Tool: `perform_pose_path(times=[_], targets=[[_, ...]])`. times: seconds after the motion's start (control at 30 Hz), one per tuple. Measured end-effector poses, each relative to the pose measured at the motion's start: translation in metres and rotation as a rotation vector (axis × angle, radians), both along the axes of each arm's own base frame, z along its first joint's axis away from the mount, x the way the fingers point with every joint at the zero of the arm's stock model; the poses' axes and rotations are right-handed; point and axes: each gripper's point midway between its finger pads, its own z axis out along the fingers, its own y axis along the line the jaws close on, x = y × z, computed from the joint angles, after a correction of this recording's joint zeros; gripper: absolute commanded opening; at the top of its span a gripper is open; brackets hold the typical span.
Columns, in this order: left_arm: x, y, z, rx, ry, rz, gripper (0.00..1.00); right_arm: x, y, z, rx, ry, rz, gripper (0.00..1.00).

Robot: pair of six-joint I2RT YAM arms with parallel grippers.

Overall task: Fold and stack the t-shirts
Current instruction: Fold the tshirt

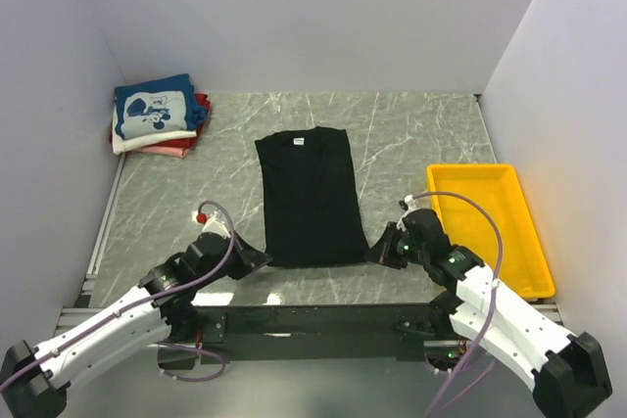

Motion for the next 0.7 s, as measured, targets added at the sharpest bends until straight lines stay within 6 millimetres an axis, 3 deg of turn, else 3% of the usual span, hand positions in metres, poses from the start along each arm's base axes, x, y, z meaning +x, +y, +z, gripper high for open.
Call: perform_pose_path(times=[0.13,0.27,0.5,0.7], targets=[[-0.002,0.004,-0.003,0.017,0.007,0.016,0.01,-0.008,0.000,0.004,0.011,0.004,-0.002,0.00],[0.004,0.009,-0.001,0.072,0.021,0.051,0.01,-0.001,-0.001,0.019,-0.017,0.001,-0.017,0.00],[0.048,0.007,0.062,0.138,-0.107,0.139,0.01,0.046,0.006,0.076,-0.084,-0.095,-0.042,0.00],[0.111,0.018,0.086,0.199,-0.146,0.208,0.01,0.101,0.013,0.102,-0.132,-0.102,-0.069,0.00]])
